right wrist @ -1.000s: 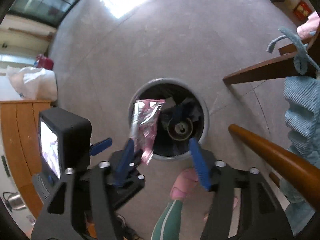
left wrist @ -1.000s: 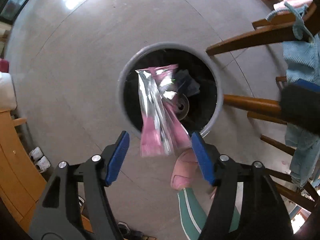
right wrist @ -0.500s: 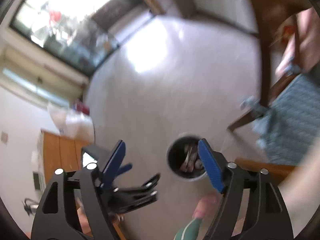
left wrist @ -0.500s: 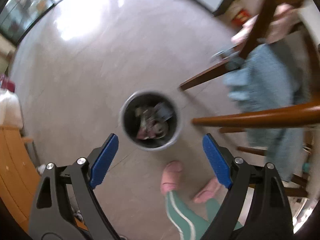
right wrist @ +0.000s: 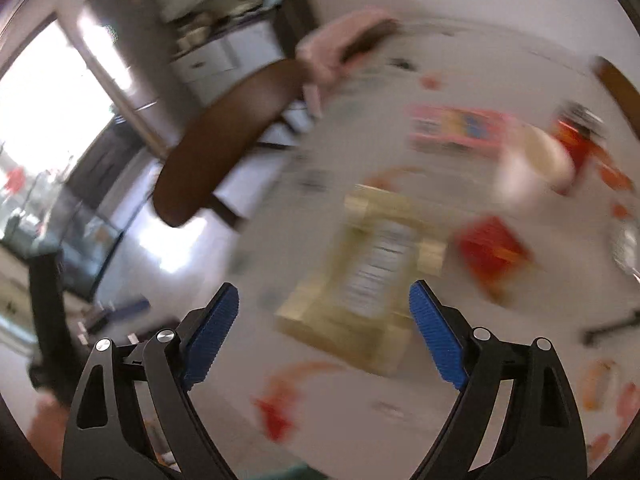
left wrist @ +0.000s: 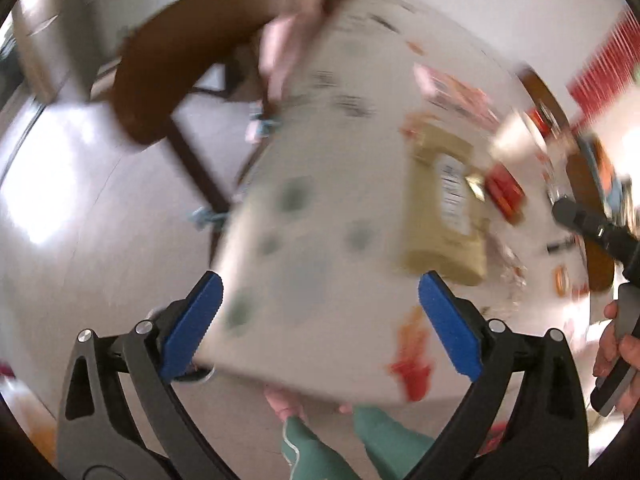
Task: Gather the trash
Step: 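Return both grippers to the table, then grasp the gold tea bag with the left gripper while the right grasps the candy wrapper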
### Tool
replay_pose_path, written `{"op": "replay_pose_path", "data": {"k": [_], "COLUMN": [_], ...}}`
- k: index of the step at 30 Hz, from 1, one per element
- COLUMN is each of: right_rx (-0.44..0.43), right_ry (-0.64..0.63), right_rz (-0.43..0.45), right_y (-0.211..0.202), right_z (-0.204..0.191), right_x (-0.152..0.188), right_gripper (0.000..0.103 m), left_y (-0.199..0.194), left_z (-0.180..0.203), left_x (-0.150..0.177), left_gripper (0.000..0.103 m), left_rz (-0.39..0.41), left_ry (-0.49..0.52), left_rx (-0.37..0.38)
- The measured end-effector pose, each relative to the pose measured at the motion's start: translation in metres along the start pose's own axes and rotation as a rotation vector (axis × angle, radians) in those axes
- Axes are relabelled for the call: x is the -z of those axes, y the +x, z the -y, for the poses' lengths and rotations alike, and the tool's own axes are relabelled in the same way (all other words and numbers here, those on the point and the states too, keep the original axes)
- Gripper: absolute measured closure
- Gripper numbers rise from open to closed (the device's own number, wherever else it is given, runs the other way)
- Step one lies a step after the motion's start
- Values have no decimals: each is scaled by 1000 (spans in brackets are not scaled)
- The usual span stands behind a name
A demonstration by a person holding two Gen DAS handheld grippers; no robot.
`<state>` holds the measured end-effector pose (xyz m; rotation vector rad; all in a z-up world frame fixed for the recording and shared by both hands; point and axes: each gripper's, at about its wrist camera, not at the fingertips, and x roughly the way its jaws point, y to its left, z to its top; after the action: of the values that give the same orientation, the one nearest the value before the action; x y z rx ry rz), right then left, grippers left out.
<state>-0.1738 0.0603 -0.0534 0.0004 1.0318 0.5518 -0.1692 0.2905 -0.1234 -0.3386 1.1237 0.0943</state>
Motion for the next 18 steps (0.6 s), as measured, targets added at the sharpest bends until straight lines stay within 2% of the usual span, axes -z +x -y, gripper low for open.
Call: {"op": "replay_pose_path", "data": {"k": [3, 8, 14, 18], "right_rx": [37, 23, 35, 44], "right_ry": [27, -38, -171, -224], "right_rz": [-54, -108, -143, -174], "right_y": [1, 21, 57, 75], "right_z": [47, 66, 61, 61], "right_x": [21, 49, 60, 63], "right_gripper": [16, 16, 18, 22], "left_y": [21, 60, 90, 99], "left_z": [53, 108, 134, 140], "left_x": [-15, -11, -4, -11], "left_gripper": [7, 7, 7, 7], "left_rz": [-60, -135, -182, -171], "left_ry": [123, 267, 325, 314], "left_rx": [13, -20, -88, -108]}}
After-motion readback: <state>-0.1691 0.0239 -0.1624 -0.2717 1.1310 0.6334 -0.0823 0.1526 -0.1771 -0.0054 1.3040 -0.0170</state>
